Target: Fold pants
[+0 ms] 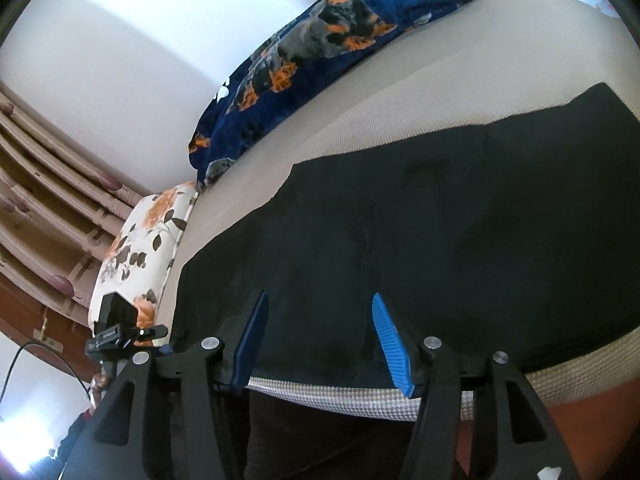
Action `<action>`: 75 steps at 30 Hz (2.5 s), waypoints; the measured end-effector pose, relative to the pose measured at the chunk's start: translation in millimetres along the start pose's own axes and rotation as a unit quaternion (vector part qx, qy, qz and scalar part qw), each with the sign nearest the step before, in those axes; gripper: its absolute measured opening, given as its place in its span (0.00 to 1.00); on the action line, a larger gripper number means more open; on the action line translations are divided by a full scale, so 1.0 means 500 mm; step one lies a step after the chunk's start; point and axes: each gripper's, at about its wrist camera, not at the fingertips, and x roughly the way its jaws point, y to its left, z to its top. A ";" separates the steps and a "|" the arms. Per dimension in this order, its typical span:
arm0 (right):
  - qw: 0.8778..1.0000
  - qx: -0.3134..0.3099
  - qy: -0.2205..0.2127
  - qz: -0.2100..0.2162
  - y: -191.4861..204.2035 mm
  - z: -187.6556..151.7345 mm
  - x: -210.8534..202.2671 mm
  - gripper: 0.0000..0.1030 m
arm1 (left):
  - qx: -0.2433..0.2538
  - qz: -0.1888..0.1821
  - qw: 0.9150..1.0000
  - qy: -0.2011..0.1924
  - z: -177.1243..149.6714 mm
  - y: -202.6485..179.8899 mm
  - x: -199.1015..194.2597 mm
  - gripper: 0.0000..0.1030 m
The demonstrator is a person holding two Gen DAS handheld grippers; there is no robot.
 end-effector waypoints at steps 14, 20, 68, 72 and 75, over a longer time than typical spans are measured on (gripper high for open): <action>1.000 0.003 0.008 0.003 -0.003 -0.009 0.012 0.56 | 0.024 -0.017 0.998 -0.061 -0.001 0.000 0.015 0.64; 1.000 0.000 0.004 0.003 0.001 -0.015 0.006 0.56 | 0.012 0.016 0.997 -0.072 0.009 0.003 0.011 0.35; 0.986 0.033 0.120 0.111 0.098 0.106 0.132 0.24 | 0.387 0.093 0.907 -0.140 -0.162 -0.491 0.154 0.32; 0.988 0.042 0.104 0.110 0.081 0.103 0.129 0.17 | 0.348 0.116 0.916 -0.162 -0.131 -0.437 0.116 0.32; 0.987 0.053 0.098 0.113 0.068 0.100 0.128 0.15 | 0.310 0.151 0.922 -0.176 -0.107 -0.383 0.099 0.34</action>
